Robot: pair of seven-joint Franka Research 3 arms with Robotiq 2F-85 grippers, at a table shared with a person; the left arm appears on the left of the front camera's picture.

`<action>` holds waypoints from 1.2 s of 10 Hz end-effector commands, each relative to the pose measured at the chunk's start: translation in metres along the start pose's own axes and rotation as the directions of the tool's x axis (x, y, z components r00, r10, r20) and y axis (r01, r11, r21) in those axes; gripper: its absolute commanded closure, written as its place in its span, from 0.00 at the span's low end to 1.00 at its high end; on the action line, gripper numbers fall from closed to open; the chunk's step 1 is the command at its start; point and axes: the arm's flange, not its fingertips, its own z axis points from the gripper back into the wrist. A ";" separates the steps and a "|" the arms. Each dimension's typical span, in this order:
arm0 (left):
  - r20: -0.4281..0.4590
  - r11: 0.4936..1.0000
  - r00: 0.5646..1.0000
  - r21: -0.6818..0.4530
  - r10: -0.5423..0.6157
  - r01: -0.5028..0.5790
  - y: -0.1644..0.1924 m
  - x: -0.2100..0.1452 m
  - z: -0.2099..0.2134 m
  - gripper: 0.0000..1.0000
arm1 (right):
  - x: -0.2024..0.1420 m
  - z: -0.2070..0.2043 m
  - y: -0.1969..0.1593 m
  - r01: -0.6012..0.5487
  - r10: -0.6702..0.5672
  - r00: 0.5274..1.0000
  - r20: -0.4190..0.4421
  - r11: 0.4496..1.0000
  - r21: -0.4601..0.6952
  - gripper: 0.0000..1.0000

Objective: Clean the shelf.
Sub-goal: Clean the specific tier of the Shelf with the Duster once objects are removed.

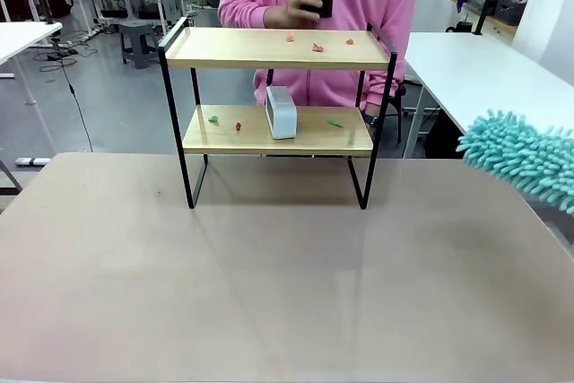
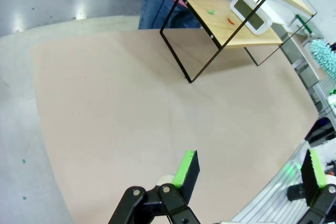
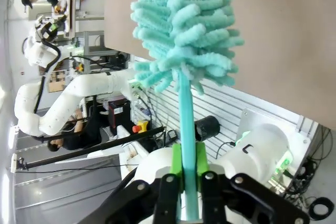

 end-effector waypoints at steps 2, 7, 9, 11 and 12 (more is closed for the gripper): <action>0.016 1.000 1.000 -0.012 -0.021 0.021 0.000 0.001 -0.002 0.00 | 0.008 0.047 0.108 -0.064 0.119 0.972 0.201 0.964 -0.257 0.88; 0.016 1.000 1.000 -0.012 -0.021 0.021 0.000 0.001 -0.002 0.00 | 0.013 0.055 0.196 -0.135 0.219 0.950 0.224 0.931 -0.340 0.88; 0.016 1.000 1.000 -0.012 -0.021 0.021 0.000 0.001 -0.002 0.00 | 0.013 0.055 0.196 -0.135 0.219 0.950 0.224 0.931 -0.340 0.88; 0.016 1.000 1.000 -0.012 -0.021 0.021 0.000 0.001 -0.002 0.00 | 0.048 0.034 0.216 -0.072 0.177 0.955 0.239 0.917 -0.392 0.88; 0.016 1.000 1.000 -0.012 -0.021 0.021 0.000 0.001 -0.002 0.00 | 0.075 0.024 0.236 -0.090 0.201 0.950 0.241 0.910 -0.405 0.88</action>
